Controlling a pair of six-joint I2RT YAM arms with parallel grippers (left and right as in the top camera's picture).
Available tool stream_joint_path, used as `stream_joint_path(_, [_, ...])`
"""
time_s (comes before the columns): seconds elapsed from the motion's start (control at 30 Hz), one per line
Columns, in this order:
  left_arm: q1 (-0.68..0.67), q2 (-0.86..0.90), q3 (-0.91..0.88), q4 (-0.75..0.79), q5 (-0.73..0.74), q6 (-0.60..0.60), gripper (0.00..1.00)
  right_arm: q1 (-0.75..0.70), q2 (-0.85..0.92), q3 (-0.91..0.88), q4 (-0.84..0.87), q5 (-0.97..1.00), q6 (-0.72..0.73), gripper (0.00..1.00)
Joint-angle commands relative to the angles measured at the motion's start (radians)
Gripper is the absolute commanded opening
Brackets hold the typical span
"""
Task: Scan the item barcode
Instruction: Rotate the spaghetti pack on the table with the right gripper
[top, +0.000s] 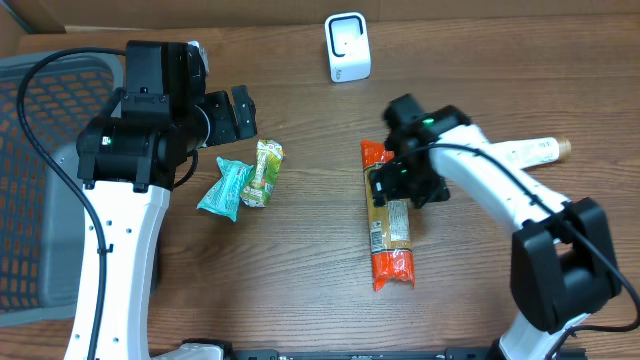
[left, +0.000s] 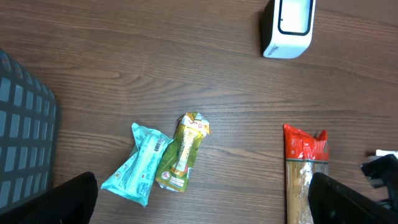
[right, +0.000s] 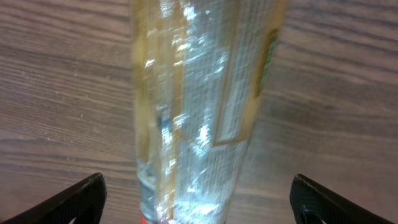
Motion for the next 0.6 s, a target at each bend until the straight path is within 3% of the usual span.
stream_joint_path(0.0, [-0.002, 0.002, 0.01, -0.002, 0.007, 0.011, 1.0, -0.066, 0.002, -0.074, 0.056, -0.22, -0.123, 0.95])
stream_joint_path(0.3, [-0.002, 0.002, 0.01, -0.002, 0.007, 0.011, 1.0, -0.07, 0.003, -0.263, 0.319, -0.393, -0.086, 0.94])
stream_joint_path(0.57, [-0.002, 0.002, 0.01, -0.002, 0.007, 0.011, 0.99, -0.028, 0.003, -0.337, 0.503, -0.379, 0.132, 0.73])
